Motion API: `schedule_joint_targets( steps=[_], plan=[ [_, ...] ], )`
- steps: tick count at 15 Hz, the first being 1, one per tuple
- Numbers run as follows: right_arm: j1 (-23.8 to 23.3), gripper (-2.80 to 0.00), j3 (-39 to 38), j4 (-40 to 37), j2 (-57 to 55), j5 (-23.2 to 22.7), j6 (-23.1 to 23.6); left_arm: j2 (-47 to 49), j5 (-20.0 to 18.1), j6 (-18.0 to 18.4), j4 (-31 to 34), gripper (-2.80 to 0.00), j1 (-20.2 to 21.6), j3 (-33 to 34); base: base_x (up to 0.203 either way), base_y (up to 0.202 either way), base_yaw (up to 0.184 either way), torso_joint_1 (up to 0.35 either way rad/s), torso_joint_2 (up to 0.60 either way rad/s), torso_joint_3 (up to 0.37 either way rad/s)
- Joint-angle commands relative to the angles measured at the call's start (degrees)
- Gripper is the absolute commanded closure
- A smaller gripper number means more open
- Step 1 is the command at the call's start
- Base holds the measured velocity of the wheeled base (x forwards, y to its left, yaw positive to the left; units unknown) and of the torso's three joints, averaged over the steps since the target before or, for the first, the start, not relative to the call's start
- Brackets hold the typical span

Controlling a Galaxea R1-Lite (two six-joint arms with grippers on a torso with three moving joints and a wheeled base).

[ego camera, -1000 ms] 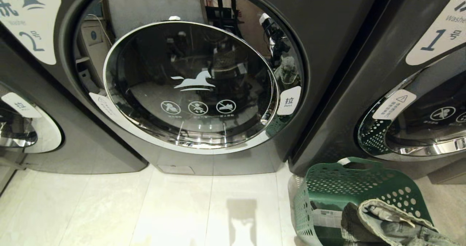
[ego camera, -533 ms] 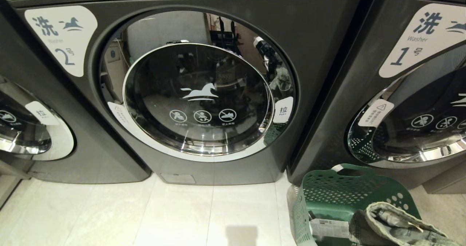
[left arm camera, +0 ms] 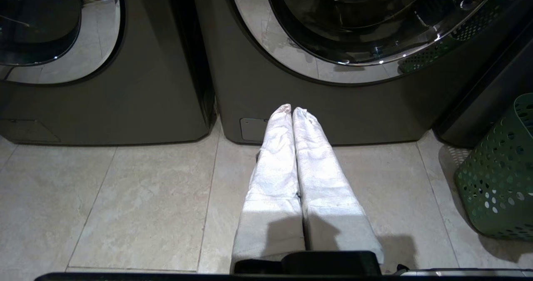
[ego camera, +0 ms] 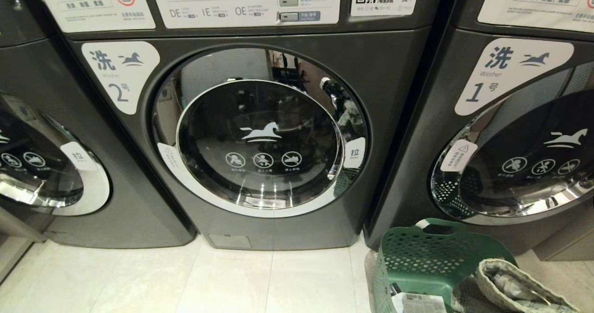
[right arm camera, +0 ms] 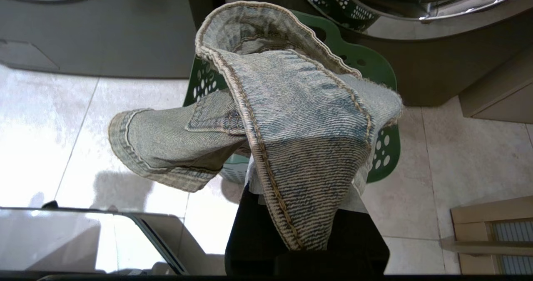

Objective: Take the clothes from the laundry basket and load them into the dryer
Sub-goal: Put the clothes in the dryer

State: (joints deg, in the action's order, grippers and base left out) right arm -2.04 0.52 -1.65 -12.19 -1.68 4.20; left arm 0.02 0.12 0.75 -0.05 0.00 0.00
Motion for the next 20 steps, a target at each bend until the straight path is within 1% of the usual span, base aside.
schedule_joint_targets(
  steps=[1,2,4,6,7,16,20],
  plan=[
    [0.1,0.0,-0.17,0.24,0.86,0.1,-0.33,-0.02,0.06,-0.05,-0.04,0.0,0.0,0.09,0.0,0.0,0.0,0.004,0.0,0.203],
    [0.14,0.0,-0.33,0.81,1.17,0.18,-0.47,-0.02,0.06,-0.35,-0.04,0.0,0.0,0.06,0.0,0.0,0.0,0.002,0.0,0.193],
    [0.67,0.0,-0.43,1.24,5.48,-0.07,0.13,-0.02,0.06,-0.4,0.04,0.0,0.0,0.09,0.0,0.0,0.0,0.009,0.0,0.194],
    [1.03,0.0,-0.11,0.28,11.5,-0.39,1.95,-0.02,0.06,-0.31,-0.04,0.0,0.0,0.0,0.0,0.0,0.0,0.003,0.01,0.206],
    [1.16,0.0,0.0,-0.02,12.19,-0.34,2.4,-0.02,0.06,-0.22,-0.04,0.0,0.0,0.09,0.0,0.0,0.0,0.002,0.01,0.203],
    [1.16,0.0,-0.52,1.12,12.19,-0.08,2.4,-0.02,0.06,-0.4,-0.04,0.0,0.0,0.03,0.0,0.0,0.0,0.003,0.0,0.201],
    [1.16,0.0,-0.52,1.12,12.19,-0.15,2.48,-0.02,0.06,-0.4,-0.04,0.0,0.0,0.08,0.0,0.0,0.0,0.002,0.0,0.065]
  ],
)
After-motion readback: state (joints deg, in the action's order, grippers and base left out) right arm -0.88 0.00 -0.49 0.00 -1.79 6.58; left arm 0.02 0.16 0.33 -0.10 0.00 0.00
